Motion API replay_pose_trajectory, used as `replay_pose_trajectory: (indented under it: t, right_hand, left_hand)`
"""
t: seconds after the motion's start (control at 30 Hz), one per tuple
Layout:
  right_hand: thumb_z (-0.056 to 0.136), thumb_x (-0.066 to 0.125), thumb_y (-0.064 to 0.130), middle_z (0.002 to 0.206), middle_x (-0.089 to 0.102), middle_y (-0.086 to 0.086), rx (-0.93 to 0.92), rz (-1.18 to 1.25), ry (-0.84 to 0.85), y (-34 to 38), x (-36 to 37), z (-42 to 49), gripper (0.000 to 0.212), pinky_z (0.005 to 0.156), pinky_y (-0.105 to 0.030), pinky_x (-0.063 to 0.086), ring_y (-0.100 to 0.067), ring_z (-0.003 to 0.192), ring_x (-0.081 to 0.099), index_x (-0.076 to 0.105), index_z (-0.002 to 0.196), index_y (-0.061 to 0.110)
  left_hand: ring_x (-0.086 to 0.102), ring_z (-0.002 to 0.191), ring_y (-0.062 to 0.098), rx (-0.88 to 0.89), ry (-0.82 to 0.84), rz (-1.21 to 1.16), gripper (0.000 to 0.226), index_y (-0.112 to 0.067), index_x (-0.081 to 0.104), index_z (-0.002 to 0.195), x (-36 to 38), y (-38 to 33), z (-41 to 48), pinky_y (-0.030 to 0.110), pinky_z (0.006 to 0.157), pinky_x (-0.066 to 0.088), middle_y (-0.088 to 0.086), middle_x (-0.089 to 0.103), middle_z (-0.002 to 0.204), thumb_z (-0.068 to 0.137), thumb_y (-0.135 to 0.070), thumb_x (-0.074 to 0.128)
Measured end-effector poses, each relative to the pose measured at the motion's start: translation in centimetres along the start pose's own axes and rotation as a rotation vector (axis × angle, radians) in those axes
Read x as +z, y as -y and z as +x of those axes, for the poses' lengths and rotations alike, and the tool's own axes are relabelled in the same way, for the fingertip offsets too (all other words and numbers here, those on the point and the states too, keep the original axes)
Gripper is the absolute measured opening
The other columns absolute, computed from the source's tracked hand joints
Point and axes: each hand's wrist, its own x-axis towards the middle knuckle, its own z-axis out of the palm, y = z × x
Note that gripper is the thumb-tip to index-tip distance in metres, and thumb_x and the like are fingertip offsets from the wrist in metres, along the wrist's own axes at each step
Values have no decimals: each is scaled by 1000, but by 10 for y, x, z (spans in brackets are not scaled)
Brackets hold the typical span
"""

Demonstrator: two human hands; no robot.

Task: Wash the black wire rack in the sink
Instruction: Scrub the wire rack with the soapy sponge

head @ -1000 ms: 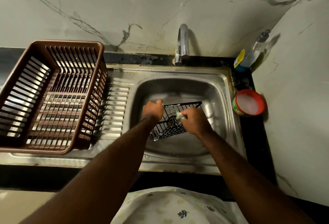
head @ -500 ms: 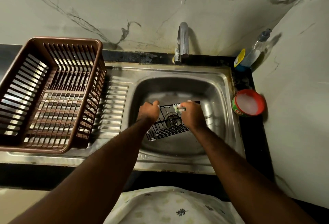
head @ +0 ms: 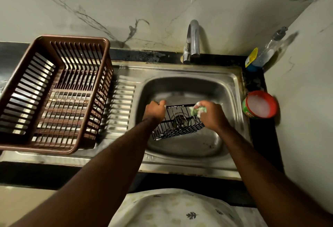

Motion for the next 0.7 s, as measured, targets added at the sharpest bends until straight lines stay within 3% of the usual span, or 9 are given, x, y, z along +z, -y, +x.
replay_pose_trajectory:
  t: [0.13,0.23,0.33,0.43,0.53,0.6,0.7]
  right_hand:
    - [81,53,-12,106,71,-14,-40,-35,-46,12,16,11,42,80,-35,55,-31,95,66,73,111,10]
    - [84,57,-8,109,72,-16,-37,-91,-44,11,33,5,36,87,-35,55,-32,101,67,73,114,7]
    - [85,65,1,94,75,-16,-30,-82,-29,3,35,-6,21,76,-37,59,-33,87,71,76,101,8]
    - [84,71,7,94,76,-15,-31,-62,31,-8,30,-16,20,74,-41,60,-29,83,72,77,104,10]
    - [83,72,8,96,77,-10,-58,-72,112,-15,20,-22,22,77,-34,59,-21,84,72,78,104,11]
    - [82,71,5,98,77,-7,-70,-71,165,-21,11,-20,22,70,-24,55,-15,82,70,78,101,12]
    - [85,66,1,103,76,-5,-13,-15,85,-24,-4,-11,26,71,-21,52,-15,86,68,76,105,14]
  left_hand:
    - [64,82,26,15,10,-3,34,-11,59,86,2,2,0,39,78,53,14,67,97,102,-39,46]
    - [66,85,28,14,-3,-3,36,-13,58,80,2,4,1,42,83,56,15,67,95,101,-39,45]
    - [66,87,30,26,-8,7,35,-15,51,76,2,3,1,45,85,57,14,66,94,102,-37,45]
    - [62,80,25,41,-12,18,34,-10,54,82,1,0,0,39,77,53,11,63,88,103,-34,45]
    - [63,83,26,44,5,5,33,-13,53,79,2,-1,-1,42,80,55,10,62,88,103,-34,45]
    - [63,89,31,39,12,15,32,-10,56,85,2,0,-2,44,85,54,14,63,96,102,-35,46]
    - [63,91,34,37,15,30,33,-9,56,86,0,0,-1,44,84,53,19,64,102,100,-36,45]
